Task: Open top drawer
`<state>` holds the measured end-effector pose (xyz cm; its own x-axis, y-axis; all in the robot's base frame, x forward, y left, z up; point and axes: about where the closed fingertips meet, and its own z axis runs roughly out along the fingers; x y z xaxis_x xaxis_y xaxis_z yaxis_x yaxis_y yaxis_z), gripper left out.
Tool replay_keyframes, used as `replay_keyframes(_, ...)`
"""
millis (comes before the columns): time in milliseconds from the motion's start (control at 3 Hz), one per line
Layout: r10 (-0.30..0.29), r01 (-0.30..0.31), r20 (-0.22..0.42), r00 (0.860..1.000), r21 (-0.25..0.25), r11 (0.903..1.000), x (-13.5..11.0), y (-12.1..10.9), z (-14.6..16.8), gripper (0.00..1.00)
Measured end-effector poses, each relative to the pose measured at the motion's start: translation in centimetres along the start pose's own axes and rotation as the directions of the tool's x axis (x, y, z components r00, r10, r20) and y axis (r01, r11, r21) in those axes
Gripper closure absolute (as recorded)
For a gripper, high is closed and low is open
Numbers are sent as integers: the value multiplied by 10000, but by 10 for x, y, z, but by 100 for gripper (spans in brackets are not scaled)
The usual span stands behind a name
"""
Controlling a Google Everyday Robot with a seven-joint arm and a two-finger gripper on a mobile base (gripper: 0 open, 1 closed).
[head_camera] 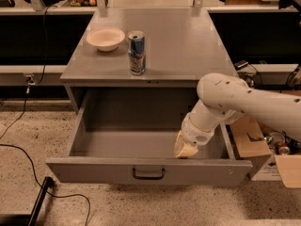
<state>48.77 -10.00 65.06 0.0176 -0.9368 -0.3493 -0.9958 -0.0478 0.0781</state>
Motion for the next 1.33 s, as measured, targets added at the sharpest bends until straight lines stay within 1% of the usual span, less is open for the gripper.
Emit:
replay_keyframes(333,89,-88,8,10000,-895,9960,-6,24,-13,100)
replay_keyframes(667,-63,79,107,9999,-1659,9861,-10,44,-35,100)
replay_keyframes(1000,-261,358,526,9983,-1928,9806,-15,52,-51,100)
replay_keyframes(1333,-643,701,611,9961,-985,9927,-15,41,-77,100)
